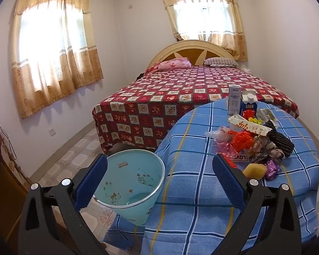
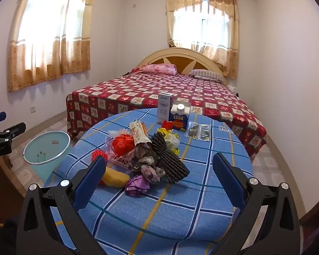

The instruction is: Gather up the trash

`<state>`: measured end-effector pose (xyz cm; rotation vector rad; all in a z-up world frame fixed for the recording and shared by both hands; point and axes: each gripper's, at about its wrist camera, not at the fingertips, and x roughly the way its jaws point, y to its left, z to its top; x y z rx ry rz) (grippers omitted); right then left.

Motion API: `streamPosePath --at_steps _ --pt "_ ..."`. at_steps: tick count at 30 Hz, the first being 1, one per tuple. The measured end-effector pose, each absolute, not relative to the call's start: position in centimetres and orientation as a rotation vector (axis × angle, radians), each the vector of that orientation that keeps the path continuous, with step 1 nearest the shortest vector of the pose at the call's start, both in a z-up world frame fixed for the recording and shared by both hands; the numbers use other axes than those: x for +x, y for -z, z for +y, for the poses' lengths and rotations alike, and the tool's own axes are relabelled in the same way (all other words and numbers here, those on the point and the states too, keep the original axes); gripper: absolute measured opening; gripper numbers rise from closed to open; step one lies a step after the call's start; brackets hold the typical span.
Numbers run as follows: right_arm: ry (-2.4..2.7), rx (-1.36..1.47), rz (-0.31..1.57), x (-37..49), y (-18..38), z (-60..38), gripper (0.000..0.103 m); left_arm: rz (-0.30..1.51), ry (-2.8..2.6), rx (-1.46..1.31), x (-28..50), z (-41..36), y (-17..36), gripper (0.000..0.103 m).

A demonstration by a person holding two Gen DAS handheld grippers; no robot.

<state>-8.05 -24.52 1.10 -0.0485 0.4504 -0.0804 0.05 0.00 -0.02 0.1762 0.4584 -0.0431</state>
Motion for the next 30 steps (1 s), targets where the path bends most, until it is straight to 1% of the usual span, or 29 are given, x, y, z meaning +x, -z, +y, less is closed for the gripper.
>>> streamPosePath --at_steps 21,30 --pt "0.08 -0.047 0.454 -8.0 -0.8 -25.3 0.098 0.454 0.04 0.174 0.2 0.1 0.1 0.097" --pt "0.079 -0.047 0.461 -7.7 -0.1 -25.0 0.098 0.455 0.038 0.172 0.6 1.3 0.3 0.097"
